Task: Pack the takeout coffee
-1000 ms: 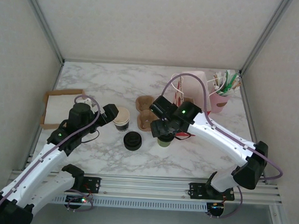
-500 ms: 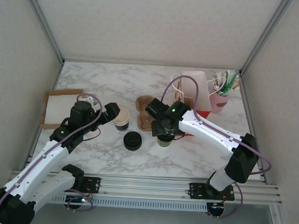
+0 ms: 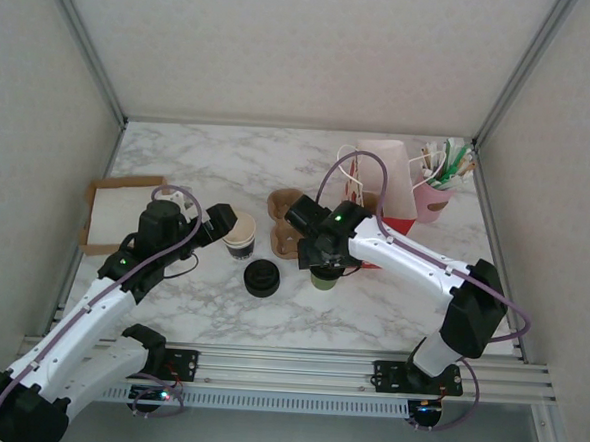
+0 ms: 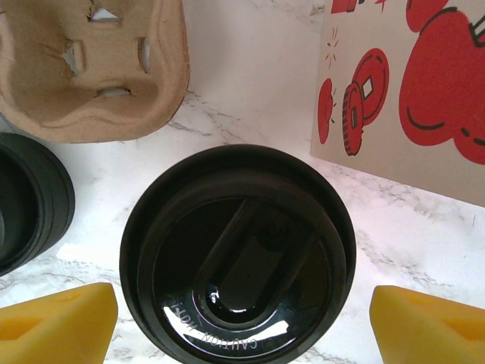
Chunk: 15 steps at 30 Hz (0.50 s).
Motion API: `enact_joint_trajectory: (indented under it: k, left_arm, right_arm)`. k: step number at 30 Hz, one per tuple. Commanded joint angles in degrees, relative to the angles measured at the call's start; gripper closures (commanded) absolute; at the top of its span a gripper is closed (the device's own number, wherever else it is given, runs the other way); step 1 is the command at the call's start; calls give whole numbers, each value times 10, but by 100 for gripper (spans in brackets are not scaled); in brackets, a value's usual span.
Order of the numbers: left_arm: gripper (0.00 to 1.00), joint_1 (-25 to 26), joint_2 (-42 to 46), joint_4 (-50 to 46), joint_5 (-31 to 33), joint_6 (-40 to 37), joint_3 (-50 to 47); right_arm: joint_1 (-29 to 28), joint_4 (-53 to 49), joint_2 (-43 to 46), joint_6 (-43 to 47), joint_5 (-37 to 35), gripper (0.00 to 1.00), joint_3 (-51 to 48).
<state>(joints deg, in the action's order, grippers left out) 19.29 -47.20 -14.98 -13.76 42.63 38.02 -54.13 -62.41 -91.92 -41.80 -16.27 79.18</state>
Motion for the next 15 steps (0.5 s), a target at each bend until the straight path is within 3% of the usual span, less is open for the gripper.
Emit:
enact_joint_trajectory:
  k: [1, 15]
  left_arm:
    - [0, -6, 12, 9, -8, -3, -4]
    - [0, -6, 16, 8, -9, -1, -5]
  right_arm:
    - [6, 5, -12, -5, 3, 15, -15]
    - [9, 18, -22, 0, 19, 22, -30]
